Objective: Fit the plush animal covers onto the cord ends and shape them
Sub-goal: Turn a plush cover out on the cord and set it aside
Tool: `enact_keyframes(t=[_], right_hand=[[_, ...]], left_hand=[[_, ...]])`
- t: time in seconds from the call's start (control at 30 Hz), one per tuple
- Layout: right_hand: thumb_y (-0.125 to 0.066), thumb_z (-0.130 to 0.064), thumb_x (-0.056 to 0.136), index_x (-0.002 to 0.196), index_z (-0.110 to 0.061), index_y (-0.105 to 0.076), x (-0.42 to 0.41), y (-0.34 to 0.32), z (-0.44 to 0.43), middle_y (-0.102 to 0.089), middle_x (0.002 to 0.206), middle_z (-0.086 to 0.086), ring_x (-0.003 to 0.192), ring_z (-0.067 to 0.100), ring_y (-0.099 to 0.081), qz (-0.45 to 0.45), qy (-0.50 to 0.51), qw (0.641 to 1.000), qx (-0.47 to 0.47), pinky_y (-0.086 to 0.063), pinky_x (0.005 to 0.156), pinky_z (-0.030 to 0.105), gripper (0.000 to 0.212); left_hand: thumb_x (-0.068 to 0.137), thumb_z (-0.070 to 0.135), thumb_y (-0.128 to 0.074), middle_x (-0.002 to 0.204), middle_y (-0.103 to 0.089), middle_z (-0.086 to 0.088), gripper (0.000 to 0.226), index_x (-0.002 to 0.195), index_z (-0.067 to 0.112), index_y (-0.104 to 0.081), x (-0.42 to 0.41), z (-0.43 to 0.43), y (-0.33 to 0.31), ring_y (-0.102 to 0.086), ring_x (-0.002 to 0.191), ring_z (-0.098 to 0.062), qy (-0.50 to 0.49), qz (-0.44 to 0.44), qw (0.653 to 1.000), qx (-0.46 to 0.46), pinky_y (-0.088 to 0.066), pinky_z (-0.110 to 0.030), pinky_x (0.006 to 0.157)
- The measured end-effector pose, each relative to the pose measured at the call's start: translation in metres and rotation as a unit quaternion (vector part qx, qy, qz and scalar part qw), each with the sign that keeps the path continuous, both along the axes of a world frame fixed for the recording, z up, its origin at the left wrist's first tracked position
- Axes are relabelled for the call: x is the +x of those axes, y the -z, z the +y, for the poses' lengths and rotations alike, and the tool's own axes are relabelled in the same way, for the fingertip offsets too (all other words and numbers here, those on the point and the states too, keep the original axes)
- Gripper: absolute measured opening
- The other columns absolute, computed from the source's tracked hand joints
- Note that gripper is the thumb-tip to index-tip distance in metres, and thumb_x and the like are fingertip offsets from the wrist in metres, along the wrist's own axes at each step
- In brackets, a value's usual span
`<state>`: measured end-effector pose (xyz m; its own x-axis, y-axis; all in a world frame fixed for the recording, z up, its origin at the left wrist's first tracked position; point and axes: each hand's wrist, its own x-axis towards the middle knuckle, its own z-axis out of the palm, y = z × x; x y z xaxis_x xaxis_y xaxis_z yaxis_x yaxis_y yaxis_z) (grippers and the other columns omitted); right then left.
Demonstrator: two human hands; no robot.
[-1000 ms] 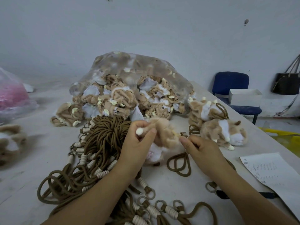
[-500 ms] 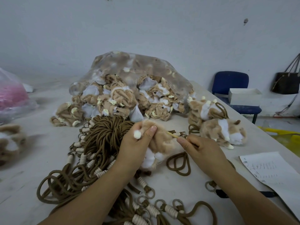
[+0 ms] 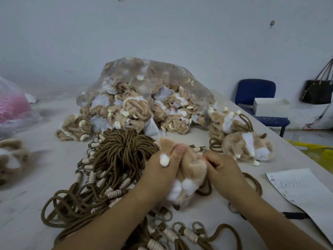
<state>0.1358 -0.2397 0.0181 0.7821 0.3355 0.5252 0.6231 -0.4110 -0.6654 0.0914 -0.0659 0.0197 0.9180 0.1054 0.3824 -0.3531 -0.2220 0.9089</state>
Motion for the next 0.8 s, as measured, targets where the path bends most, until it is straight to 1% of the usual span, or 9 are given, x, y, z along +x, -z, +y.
enact_keyframes(t=[0.07, 0.13, 0.27, 0.37, 0.43, 0.5, 0.6, 0.67, 0.8], right_hand=[[-0.057, -0.038, 0.089, 0.057, -0.030, -0.054, 0.000, 0.004, 0.005, -0.051, 0.051, -0.012, 0.049, 0.000, -0.042, 0.052, 0.002, 0.999, 0.009, -0.033, 0.047, 0.013, 0.033], [-0.055, -0.039, 0.090, 0.061, -0.022, -0.053, 0.000, 0.005, 0.008, -0.048, 0.051, -0.010, 0.049, 0.000, -0.039, 0.088, 0.006, 0.996, 0.011, -0.032, 0.047, 0.014, 0.033], [-0.046, -0.065, 0.076, 0.057, -0.020, -0.045, -0.002, 0.005, 0.013, -0.040, 0.047, -0.013, 0.046, 0.001, -0.035, 0.106, 0.014, 0.994, 0.021, -0.030, 0.045, 0.012, 0.049], [-0.042, -0.071, 0.072, 0.059, -0.019, -0.046, 0.001, 0.007, 0.007, -0.041, 0.046, -0.011, 0.045, 0.003, -0.036, 0.079, 0.025, 0.997, -0.002, -0.030, 0.045, 0.014, 0.054], [-0.042, -0.071, 0.075, 0.059, -0.016, -0.047, 0.006, 0.008, 0.000, -0.044, 0.050, -0.004, 0.047, 0.005, -0.040, 0.037, 0.033, 0.998, -0.025, -0.031, 0.045, 0.018, 0.057], [-0.042, -0.069, 0.080, 0.056, -0.021, -0.044, 0.010, 0.006, -0.007, -0.044, 0.052, 0.000, 0.047, 0.007, -0.042, -0.011, 0.043, 0.997, -0.061, -0.033, 0.048, 0.022, 0.054], [-0.037, -0.069, 0.082, 0.053, -0.028, -0.035, 0.013, -0.001, -0.016, -0.039, 0.047, -0.006, 0.048, 0.012, -0.043, -0.079, 0.071, 0.984, -0.143, -0.032, 0.048, 0.025, 0.050], [-0.034, -0.070, 0.081, 0.053, -0.031, -0.031, 0.015, -0.004, -0.017, -0.039, 0.047, -0.009, 0.045, 0.010, -0.042, -0.118, 0.087, 0.973, -0.181, -0.029, 0.046, 0.022, 0.048], [-0.039, -0.068, 0.081, 0.054, -0.032, -0.035, 0.013, -0.001, -0.014, -0.042, 0.049, -0.008, 0.055, 0.015, -0.048, -0.101, 0.073, 0.983, -0.137, -0.035, 0.051, 0.025, 0.045]], left_hand=[[0.089, 0.054, -0.043, 0.091, -0.074, 0.007, 0.033, 0.093, 0.034, -0.068, 0.003, 0.000, 0.000, -0.069, 0.086, -0.007, 0.010, -0.003, 1.000, 0.013, -0.055, -0.028, 0.079], [0.088, 0.055, -0.042, 0.090, -0.072, 0.011, 0.029, 0.092, 0.036, -0.064, 0.004, 0.002, -0.002, -0.068, 0.085, -0.005, 0.002, -0.017, 1.000, 0.003, -0.054, -0.023, 0.076], [0.088, 0.056, -0.045, 0.092, -0.070, 0.009, 0.033, 0.096, 0.028, -0.062, 0.005, 0.009, -0.001, -0.067, 0.086, -0.006, -0.054, -0.040, 0.995, -0.067, -0.055, -0.021, 0.072], [0.088, 0.051, -0.049, 0.090, -0.071, 0.010, 0.024, 0.091, 0.034, -0.066, 0.006, 0.010, -0.001, -0.067, 0.084, -0.005, -0.065, -0.036, 0.995, -0.074, -0.055, -0.020, 0.074], [0.087, 0.050, -0.050, 0.089, -0.071, 0.012, 0.019, 0.089, 0.040, -0.066, 0.006, 0.010, -0.001, -0.067, 0.083, -0.004, -0.066, -0.030, 0.995, -0.071, -0.055, -0.020, 0.073], [0.086, 0.050, -0.051, 0.089, -0.072, 0.012, 0.017, 0.088, 0.044, -0.067, 0.007, 0.010, -0.002, -0.068, 0.084, -0.003, -0.066, -0.028, 0.995, -0.074, -0.054, -0.018, 0.072], [0.088, 0.053, -0.053, 0.094, -0.072, 0.017, 0.018, 0.091, 0.044, -0.068, 0.006, 0.013, -0.003, -0.067, 0.090, 0.001, -0.065, -0.031, 0.995, -0.073, -0.051, -0.014, 0.075], [0.085, 0.057, -0.053, 0.096, -0.071, 0.019, 0.021, 0.093, 0.044, -0.069, 0.005, 0.013, -0.004, -0.066, 0.092, 0.002, -0.058, -0.028, 0.996, -0.062, -0.051, -0.013, 0.076], [0.083, 0.061, -0.052, 0.090, -0.073, 0.010, 0.031, 0.093, 0.037, -0.069, 0.003, 0.012, -0.007, -0.068, 0.086, -0.006, -0.034, -0.010, 0.998, -0.055, -0.055, -0.022, 0.074]])
